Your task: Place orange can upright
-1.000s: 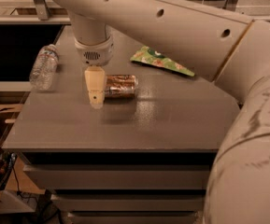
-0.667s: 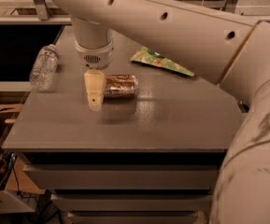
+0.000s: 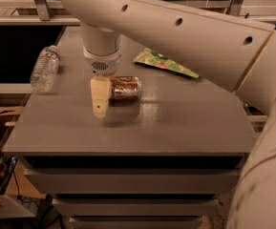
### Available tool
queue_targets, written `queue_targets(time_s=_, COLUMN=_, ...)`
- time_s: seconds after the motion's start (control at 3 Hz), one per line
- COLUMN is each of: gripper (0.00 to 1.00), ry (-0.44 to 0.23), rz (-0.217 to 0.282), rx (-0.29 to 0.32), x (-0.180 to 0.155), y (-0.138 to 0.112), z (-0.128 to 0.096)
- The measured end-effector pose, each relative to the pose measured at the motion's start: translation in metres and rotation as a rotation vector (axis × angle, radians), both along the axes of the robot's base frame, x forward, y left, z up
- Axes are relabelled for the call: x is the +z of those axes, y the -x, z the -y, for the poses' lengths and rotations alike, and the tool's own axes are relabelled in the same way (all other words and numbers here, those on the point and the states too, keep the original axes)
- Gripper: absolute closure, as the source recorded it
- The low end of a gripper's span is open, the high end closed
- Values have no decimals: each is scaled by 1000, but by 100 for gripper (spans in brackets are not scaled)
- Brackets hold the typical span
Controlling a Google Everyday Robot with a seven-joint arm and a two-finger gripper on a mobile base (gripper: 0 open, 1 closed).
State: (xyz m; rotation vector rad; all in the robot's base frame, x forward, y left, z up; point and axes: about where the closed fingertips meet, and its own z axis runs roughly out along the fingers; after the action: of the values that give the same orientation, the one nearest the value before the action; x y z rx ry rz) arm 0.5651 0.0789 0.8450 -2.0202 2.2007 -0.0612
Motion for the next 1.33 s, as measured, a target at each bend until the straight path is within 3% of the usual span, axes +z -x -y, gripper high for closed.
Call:
queue_targets(time_s=0.33, gripper=16, ry=-18, rz=-6, rx=5, x=-6, y=-2, z=3)
queue_targets(time_s=1.0, gripper=65, ry=-25, rz=0, rx=25, x=-5, y=-10, z=5)
queue_targets(time_s=1.33, gripper=87, ry=-63, rz=22, rx=36, x=9, y=-15, z=4)
